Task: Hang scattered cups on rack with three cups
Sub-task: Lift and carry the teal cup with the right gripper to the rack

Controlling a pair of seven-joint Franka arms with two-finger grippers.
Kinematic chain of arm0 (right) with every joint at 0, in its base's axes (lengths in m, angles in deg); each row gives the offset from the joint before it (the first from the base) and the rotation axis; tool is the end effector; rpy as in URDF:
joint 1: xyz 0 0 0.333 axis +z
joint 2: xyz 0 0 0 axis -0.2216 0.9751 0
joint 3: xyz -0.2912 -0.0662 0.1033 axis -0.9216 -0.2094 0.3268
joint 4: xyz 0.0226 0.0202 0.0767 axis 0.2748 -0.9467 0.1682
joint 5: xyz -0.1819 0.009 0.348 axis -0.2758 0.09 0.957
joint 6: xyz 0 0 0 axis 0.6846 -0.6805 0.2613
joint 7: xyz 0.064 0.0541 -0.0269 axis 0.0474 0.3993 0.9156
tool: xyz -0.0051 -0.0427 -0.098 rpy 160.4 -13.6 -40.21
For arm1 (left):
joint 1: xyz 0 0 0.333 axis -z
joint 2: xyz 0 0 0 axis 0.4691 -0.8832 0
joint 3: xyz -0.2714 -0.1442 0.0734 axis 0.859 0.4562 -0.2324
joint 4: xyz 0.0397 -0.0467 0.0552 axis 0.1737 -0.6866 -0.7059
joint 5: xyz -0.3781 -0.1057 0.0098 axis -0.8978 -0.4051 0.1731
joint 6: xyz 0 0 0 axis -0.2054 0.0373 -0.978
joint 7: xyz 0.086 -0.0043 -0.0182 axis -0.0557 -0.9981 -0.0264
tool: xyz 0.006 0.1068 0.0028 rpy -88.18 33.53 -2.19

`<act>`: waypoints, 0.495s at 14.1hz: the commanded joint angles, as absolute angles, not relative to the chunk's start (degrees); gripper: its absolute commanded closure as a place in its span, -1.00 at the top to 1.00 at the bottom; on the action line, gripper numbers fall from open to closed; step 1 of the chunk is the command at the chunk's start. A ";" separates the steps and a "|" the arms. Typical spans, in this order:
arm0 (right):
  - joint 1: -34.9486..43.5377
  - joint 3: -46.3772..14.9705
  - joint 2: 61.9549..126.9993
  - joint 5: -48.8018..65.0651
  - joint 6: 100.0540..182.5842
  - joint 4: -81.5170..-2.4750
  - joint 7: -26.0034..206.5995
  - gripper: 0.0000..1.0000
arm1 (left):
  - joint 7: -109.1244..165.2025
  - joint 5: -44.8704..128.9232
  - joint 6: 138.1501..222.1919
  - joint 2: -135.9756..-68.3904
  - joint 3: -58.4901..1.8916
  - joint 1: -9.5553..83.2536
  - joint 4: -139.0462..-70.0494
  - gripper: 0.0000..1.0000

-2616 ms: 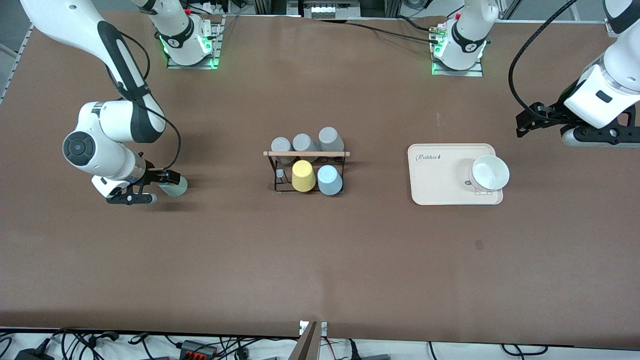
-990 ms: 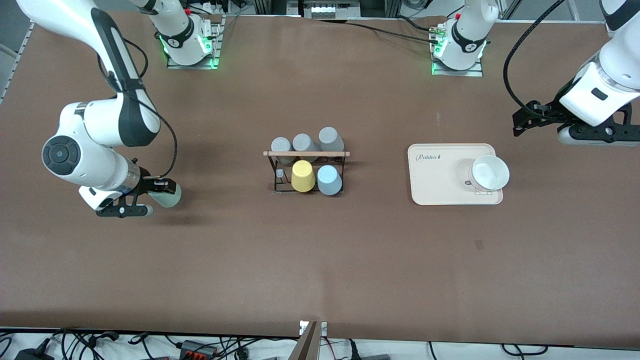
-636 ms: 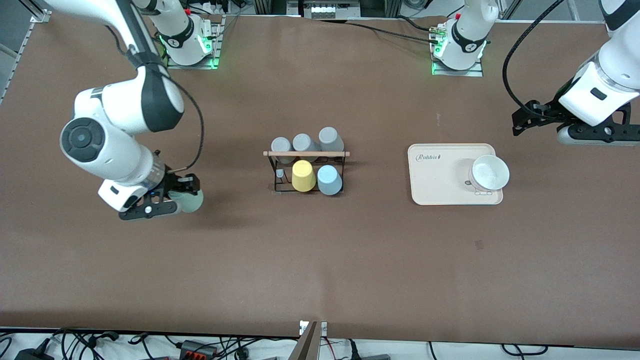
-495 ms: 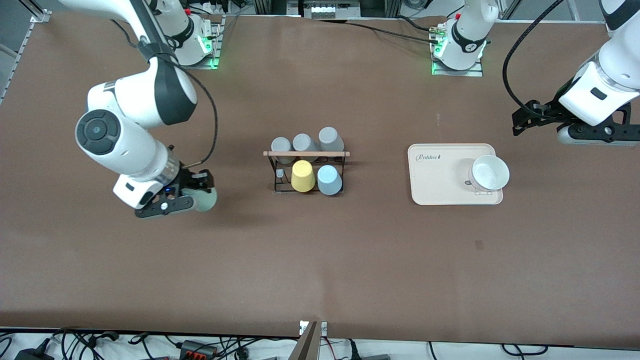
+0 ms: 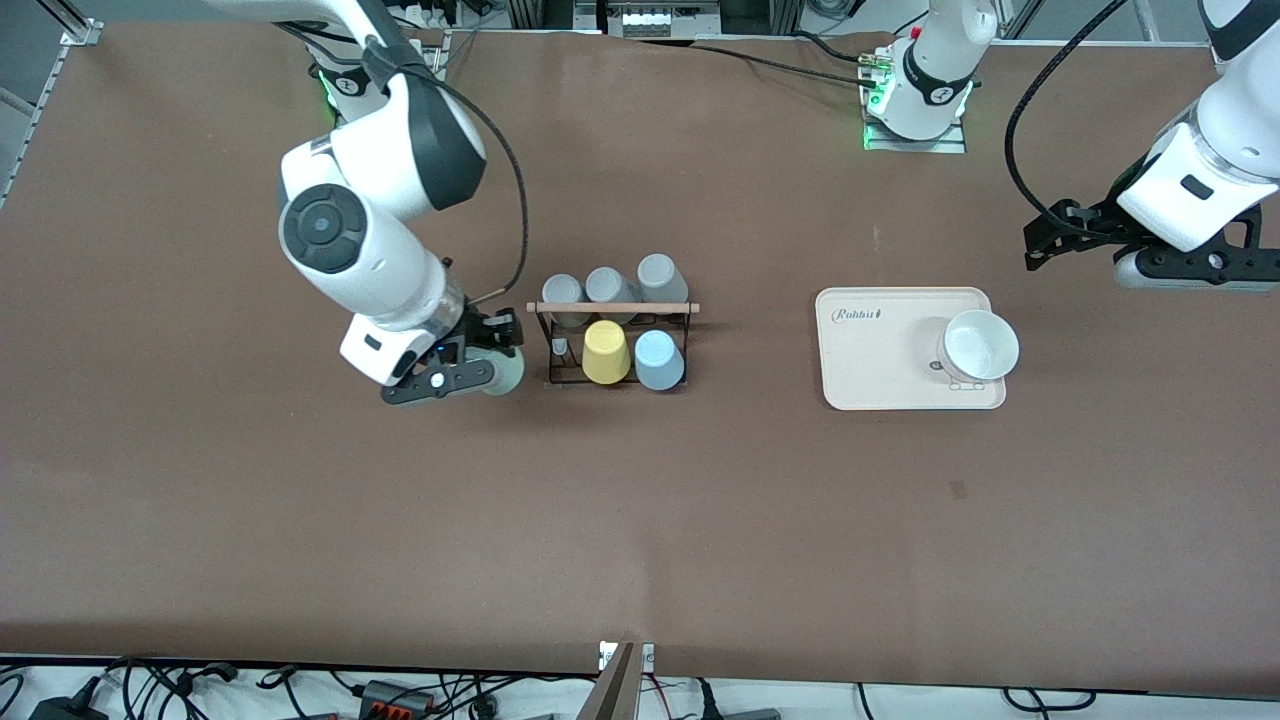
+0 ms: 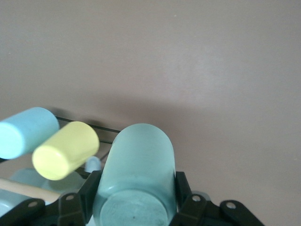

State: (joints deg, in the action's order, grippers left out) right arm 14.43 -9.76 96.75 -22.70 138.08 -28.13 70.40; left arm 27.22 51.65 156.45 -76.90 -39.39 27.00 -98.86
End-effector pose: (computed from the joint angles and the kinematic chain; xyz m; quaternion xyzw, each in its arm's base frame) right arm 0.6088 0.3269 0.4184 -0.9943 -0.0920 0.0074 0.0524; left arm 0.5563 -0.0588 0.5942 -0.9999 0.0051 0.0083 0.0061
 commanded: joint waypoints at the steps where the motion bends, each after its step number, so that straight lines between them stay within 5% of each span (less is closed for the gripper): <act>1: 17.16 -10.17 99.40 -22.65 136.70 -24.36 65.16 -0.47 | 27.74 51.72 155.03 -77.00 -39.07 26.92 -97.56 1.00; 7: 20.16 -10.25 101.77 -23.61 136.70 -24.01 60.66 -0.47 | 27.83 51.72 155.03 -77.00 -38.98 26.92 -97.56 1.00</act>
